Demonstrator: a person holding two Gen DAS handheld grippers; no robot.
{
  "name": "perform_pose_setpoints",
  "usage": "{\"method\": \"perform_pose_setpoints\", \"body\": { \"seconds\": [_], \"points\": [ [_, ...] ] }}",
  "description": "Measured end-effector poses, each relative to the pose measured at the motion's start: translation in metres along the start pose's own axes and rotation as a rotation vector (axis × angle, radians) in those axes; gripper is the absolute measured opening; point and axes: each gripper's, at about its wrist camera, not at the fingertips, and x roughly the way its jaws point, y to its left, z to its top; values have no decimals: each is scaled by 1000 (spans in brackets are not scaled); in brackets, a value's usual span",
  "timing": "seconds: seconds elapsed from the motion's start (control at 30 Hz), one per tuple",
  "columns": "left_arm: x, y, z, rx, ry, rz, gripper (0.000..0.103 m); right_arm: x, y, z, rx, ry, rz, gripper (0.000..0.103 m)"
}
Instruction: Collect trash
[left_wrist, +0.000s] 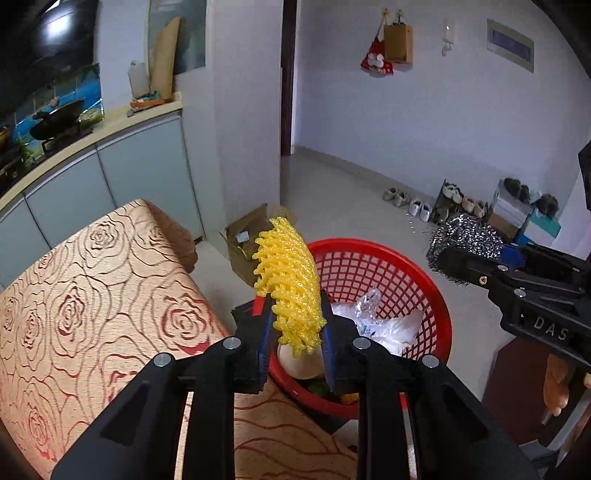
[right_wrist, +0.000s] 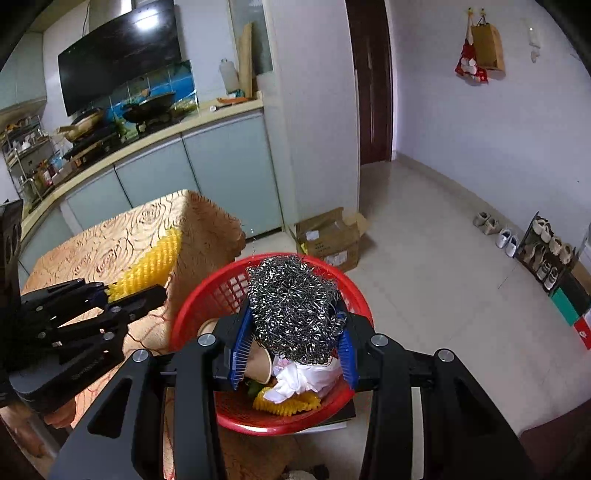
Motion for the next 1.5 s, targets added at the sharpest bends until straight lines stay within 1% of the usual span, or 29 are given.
{"method": "perform_pose_setpoints", "body": {
  "seconds": [0.2,0.33,0.43,0.5,0.57,0.63,0.73,0.83,0.87,0.9,1.1,1.2,1.27,1.37,1.4,1.5],
  "points": [
    [17,-4,-5,10,32,-4,22,19,-7,-4,6,44,6,39],
    [24,-6,-6,18,45,-8,24,31,-7,-5,5,72,28,39],
    [27,-8,-6,21,48,-14,30,37,-5,-6,0,88,43,42],
    [29,-8,-5,20,51,-18,36,39,-6,-7,4,94,53,44],
    [30,-8,-5,18,51,-23,41,40,-8,-6,23,98,76,51],
    [31,-9,-4,19,51,-25,44,39,-11,-6,43,96,94,55],
    [33,-8,-3,21,49,-19,47,36,-13,-5,48,94,106,55],
    [32,-8,-3,14,44,-23,54,34,-13,-4,54,90,115,55],
    [31,-8,-3,11,42,-27,58,33,-14,-3,62,88,121,55],
    [30,-8,-3,11,38,-29,61,31,-15,-3,71,86,126,55],
    [23,-11,-1,25,15,-52,72,18,-24,2,116,53,131,55],
    [19,-15,0,32,2,-58,73,12,-26,4,129,37,119,55],
    [12,-17,1,35,-20,-50,74,5,-27,5,131,22,102,55],
    [-3,-20,2,47,-59,-21,78,-4,-23,4,116,-2,70,55],
    [-10,-20,3,55,-78,-3,79,-9,-19,4,105,-15,50,56],
    [-33,-21,5,62,-126,46,83,-20,-13,2,100,-51,13,70]
  ]
}}
